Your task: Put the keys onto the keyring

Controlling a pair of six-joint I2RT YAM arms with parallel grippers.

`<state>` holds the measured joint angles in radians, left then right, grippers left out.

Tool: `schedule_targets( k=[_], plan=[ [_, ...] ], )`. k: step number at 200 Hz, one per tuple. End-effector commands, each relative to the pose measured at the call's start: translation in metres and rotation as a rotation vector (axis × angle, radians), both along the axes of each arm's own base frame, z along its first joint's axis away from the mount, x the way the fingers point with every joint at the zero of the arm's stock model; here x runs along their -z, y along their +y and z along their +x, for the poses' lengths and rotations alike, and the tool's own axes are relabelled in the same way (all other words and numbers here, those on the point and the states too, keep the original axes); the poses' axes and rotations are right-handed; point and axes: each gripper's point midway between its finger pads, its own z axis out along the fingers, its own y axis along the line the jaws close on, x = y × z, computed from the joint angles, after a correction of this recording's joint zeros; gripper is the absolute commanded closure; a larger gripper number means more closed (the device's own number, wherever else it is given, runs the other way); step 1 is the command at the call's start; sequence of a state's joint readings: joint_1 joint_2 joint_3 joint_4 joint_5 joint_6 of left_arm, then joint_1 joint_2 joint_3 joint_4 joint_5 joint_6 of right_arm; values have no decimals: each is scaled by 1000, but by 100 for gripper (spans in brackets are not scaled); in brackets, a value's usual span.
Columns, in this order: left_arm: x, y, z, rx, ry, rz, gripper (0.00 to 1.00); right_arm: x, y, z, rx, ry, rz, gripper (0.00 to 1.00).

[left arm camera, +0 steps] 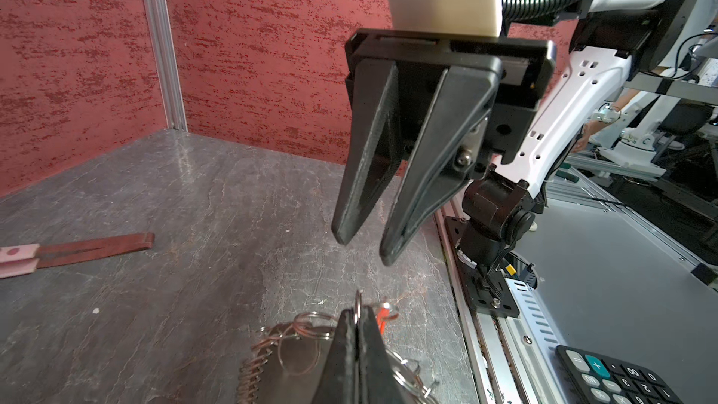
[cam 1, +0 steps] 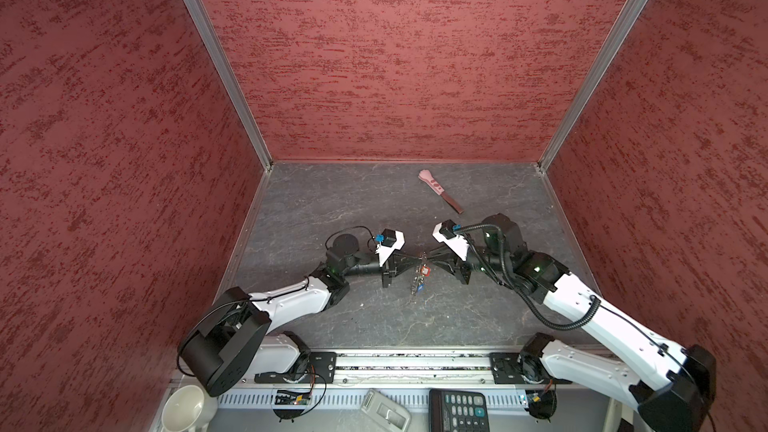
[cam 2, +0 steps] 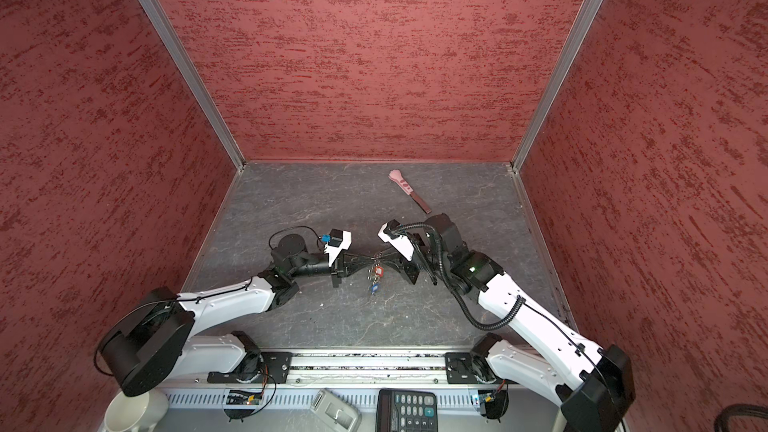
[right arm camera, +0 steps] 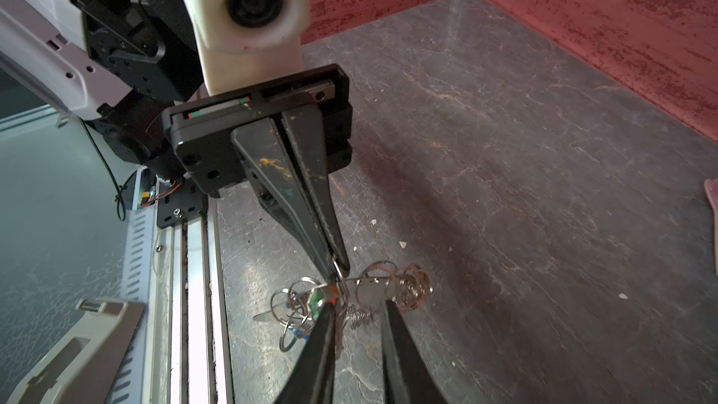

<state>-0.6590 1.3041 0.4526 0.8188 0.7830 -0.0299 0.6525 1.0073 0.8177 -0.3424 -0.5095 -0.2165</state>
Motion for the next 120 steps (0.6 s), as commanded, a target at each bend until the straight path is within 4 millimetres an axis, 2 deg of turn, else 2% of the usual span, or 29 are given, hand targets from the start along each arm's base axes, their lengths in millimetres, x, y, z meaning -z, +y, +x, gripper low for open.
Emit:
schedule_targets(
  k=[1, 120],
  plan=[
    [-12, 0, 4, -38, -38, -47, 100, -19, 4, 10, 40, -46, 105, 77],
    [-16, 0, 6, -50, -34, -82, 100, 16, 12, 1, -17, 56, 87, 77]
  ],
)
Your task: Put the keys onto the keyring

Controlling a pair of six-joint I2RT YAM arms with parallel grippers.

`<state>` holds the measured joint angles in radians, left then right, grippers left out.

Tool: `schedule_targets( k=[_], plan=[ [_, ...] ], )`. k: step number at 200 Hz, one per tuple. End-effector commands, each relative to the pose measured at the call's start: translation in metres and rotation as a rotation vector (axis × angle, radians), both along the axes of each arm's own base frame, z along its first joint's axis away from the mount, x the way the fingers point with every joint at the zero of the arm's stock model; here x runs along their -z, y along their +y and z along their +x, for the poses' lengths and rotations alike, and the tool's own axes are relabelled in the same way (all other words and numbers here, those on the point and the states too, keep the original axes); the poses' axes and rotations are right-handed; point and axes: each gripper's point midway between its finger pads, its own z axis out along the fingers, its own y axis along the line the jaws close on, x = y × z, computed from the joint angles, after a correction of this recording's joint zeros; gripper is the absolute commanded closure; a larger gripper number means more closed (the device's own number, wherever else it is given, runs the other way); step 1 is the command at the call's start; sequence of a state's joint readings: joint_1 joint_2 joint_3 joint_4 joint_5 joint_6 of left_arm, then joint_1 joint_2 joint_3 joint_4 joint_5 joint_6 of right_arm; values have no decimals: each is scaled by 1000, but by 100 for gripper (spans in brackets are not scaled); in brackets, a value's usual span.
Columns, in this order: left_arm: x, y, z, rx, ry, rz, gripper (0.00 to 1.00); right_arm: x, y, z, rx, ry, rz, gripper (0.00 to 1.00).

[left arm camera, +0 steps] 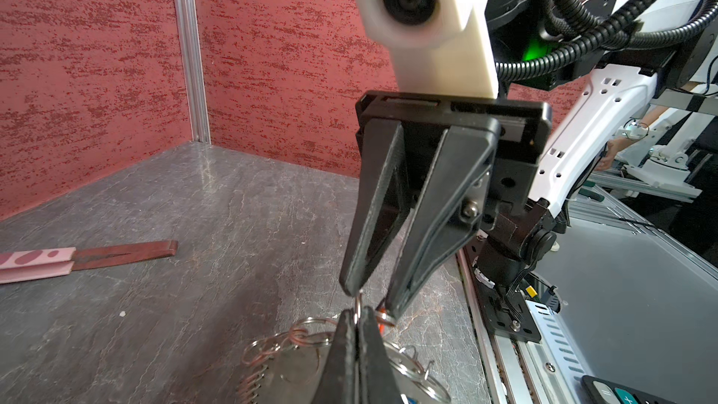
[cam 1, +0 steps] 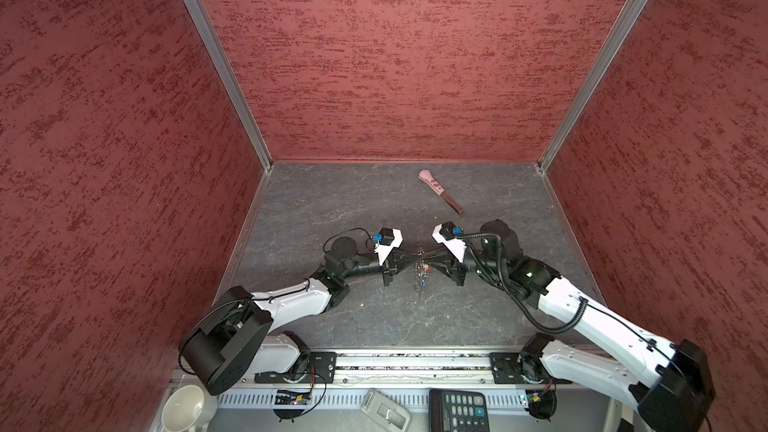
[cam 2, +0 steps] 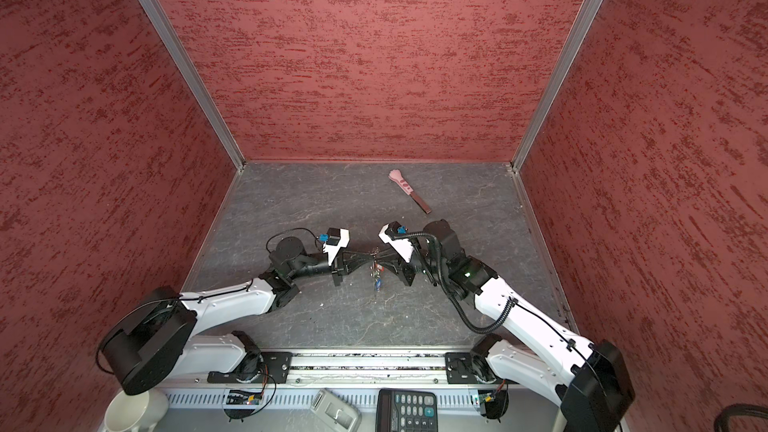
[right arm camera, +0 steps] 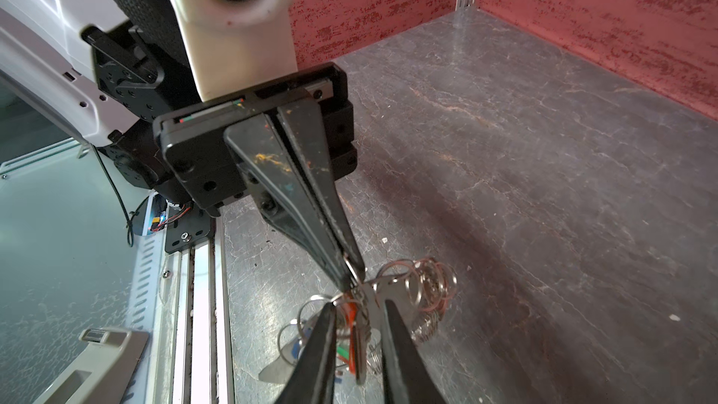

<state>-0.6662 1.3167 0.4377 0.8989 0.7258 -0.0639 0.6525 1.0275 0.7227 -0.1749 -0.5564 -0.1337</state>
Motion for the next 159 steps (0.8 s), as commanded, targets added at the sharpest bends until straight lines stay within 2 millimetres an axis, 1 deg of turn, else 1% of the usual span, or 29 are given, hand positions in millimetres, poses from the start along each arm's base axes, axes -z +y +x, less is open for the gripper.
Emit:
schedule_targets(
  k=[1, 35, 65, 98, 129, 140, 159],
  plan=[
    [-11, -1, -1, 0, -26, -44, 100, 2, 2, 0, -10, 12, 13, 77],
    [-12, -1, -2, 5, -28, -54, 100, 5, 3, 2, -9, 13, 6, 78],
    [-12, 0, -3, 4, -27, -58, 100, 7, 5, -1, -33, 30, 1, 84],
    [-11, 0, -2, -1, -29, -61, 100, 6, 6, -3, -41, 33, 3, 86],
    [-13, 1, -1, -8, -35, -72, 100, 5, 8, -7, -70, 47, 13, 91],
    [-15, 3, 1, -17, -37, -82, 100, 9, 9, -10, -86, 69, 5, 93],
    [-20, 7, 4, -34, -41, -107, 100, 18, 9, -9, -83, 97, -29, 94]
  ],
)
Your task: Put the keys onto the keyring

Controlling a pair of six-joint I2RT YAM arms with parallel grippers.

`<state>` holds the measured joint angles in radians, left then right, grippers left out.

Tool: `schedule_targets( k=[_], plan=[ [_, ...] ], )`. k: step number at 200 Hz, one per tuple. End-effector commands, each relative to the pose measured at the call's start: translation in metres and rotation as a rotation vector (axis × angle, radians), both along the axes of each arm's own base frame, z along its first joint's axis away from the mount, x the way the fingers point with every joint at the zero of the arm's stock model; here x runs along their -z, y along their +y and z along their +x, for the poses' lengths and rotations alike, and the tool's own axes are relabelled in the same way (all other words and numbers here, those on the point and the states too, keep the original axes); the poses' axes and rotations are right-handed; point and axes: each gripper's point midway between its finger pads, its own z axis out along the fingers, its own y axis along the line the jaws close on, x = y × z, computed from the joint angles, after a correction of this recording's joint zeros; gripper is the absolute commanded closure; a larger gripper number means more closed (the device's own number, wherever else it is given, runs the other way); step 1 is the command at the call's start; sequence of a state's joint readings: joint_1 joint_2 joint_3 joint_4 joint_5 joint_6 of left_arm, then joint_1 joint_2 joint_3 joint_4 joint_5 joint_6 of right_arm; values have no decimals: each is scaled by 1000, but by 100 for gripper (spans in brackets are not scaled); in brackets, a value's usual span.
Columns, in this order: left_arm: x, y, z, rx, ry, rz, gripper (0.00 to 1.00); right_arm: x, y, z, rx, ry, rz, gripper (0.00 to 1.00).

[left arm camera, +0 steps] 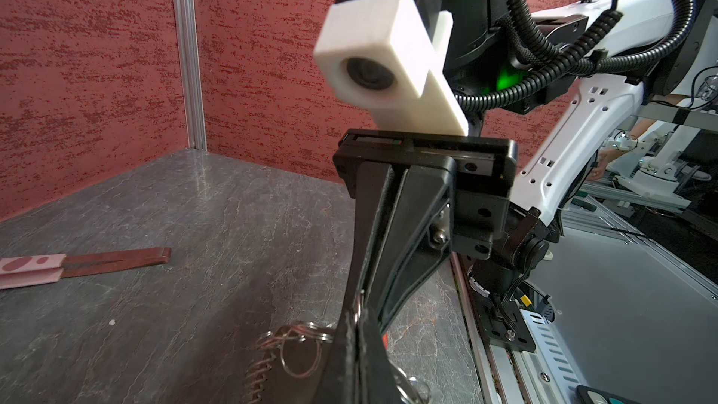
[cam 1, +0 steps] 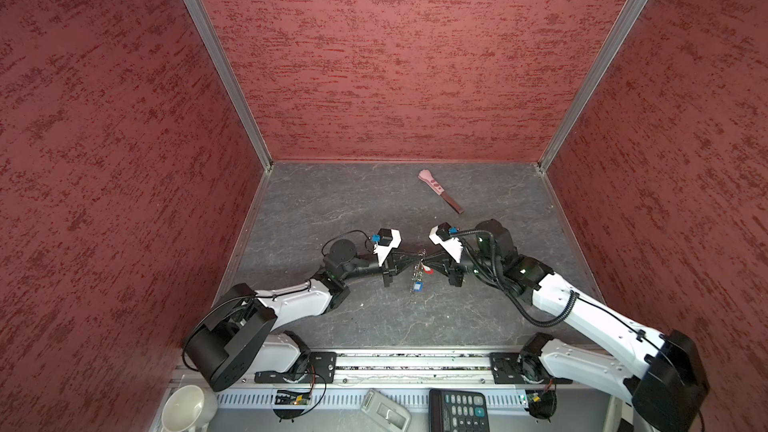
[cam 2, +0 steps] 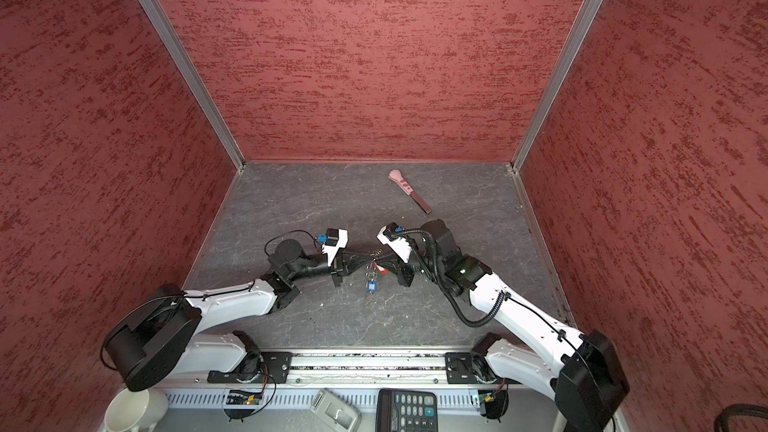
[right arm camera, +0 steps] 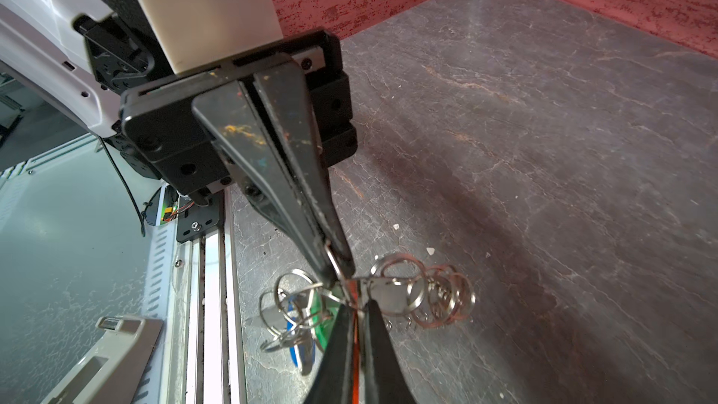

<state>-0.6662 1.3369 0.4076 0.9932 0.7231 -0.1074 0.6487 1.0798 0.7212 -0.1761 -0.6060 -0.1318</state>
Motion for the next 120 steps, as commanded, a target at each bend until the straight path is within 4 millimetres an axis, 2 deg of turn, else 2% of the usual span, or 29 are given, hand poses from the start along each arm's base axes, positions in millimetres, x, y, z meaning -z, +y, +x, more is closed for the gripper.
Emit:
schedule_targets(
  k=[1, 29, 57, 82, 120],
  plan=[
    [-19, 5, 6, -34, -47, -72, 100, 3, 3, -6, -44, 38, -17, 95],
    [-24, 8, 7, -36, -44, -98, 100, 7, 4, -6, -50, 47, -26, 94],
    [-26, 8, 8, -34, -43, -105, 100, 1, 7, -6, -61, 35, -16, 91],
    [-20, 7, 7, -22, -37, -90, 100, -7, 4, -3, -37, 4, -17, 87],
    [-14, 9, 1, 31, -31, -69, 100, -26, -10, 6, 49, -118, -33, 81]
  ],
)
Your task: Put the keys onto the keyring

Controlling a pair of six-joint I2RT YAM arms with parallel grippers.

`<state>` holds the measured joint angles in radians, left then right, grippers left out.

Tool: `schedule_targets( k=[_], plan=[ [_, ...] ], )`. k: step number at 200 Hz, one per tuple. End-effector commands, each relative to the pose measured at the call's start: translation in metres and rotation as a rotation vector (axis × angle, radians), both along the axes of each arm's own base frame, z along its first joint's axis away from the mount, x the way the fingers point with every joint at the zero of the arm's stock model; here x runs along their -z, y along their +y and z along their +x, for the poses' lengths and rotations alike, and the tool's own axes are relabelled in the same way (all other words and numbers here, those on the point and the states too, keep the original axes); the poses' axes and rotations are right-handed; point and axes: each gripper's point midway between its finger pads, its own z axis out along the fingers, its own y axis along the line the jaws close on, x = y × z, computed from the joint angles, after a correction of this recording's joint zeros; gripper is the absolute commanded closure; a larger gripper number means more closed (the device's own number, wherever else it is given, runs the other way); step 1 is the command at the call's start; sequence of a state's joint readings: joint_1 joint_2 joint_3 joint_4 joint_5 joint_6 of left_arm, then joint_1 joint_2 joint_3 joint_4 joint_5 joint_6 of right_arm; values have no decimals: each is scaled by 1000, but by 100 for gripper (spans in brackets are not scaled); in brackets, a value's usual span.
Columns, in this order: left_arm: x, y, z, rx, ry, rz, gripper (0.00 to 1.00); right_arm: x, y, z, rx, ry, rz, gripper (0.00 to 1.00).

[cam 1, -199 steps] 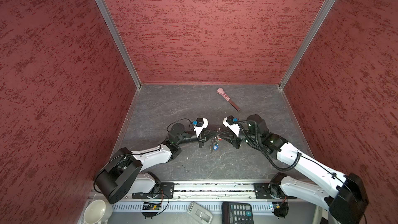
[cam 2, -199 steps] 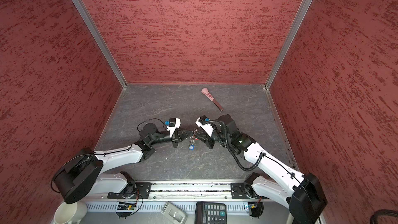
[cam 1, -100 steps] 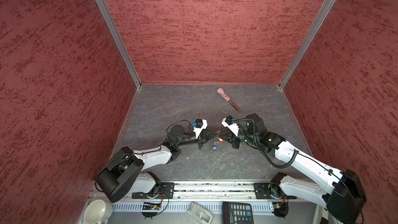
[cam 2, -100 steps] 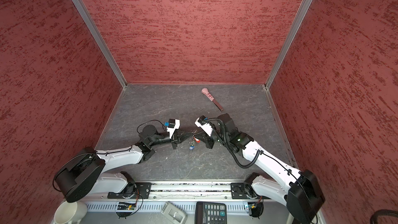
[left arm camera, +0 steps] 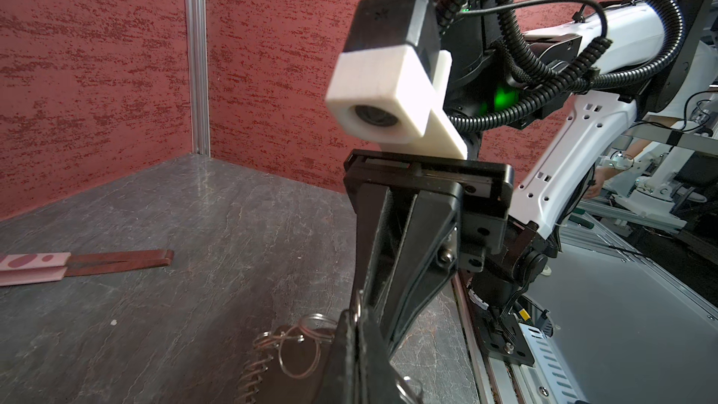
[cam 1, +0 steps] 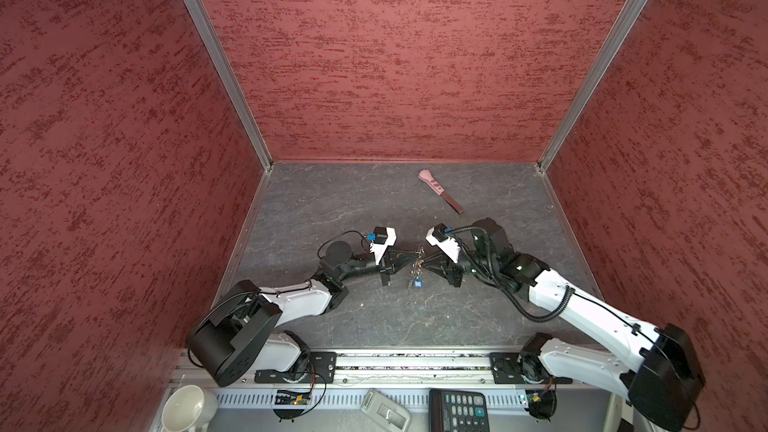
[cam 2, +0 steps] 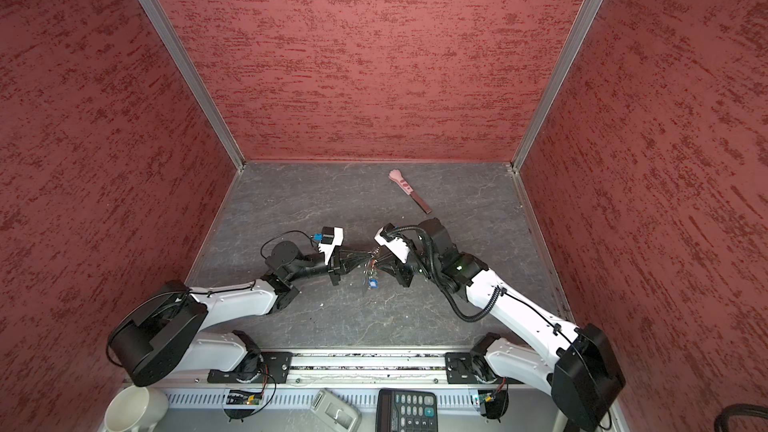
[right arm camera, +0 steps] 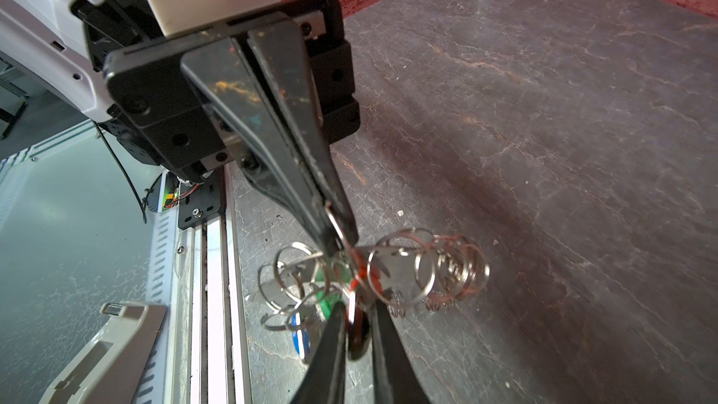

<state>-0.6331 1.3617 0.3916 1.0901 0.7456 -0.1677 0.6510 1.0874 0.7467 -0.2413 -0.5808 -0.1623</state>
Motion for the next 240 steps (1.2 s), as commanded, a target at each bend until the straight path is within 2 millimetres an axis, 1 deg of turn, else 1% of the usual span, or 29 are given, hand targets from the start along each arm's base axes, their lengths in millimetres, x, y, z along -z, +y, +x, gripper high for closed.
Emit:
schedule_targets(
  k=[1, 24, 50, 60, 69, 124, 172, 198, 220, 240],
  plan=[
    [-9, 2, -4, 38, -45, -26, 100, -31, -8, 6, 42, -125, 13, 81],
    [-8, 3, -9, 76, -44, -30, 100, -43, -8, -2, 14, -172, 49, 79],
    [-8, 2, -14, 104, -58, -29, 100, -57, -2, -16, -72, -201, 127, 79],
    [-8, 3, -17, 114, -67, -30, 100, -60, 1, -21, -104, -208, 156, 79],
    [-9, 2, -19, 130, -76, -32, 100, -61, 3, -21, -110, -209, 170, 78],
    [-11, 3, -29, 172, -96, -45, 100, -51, 8, -25, -158, -175, 173, 79],
    [-13, 4, -30, 177, -103, -51, 100, -42, 11, -31, -197, -132, 169, 82],
    [-13, 3, -32, 187, -104, -51, 100, -43, 13, -32, -212, -126, 178, 84],
    [-14, 3, -32, 191, -105, -52, 100, -43, 15, -32, -222, -120, 182, 88],
    [-13, 2, -32, 193, -102, -51, 100, -43, 16, -32, -230, -113, 184, 93]
  ],
)
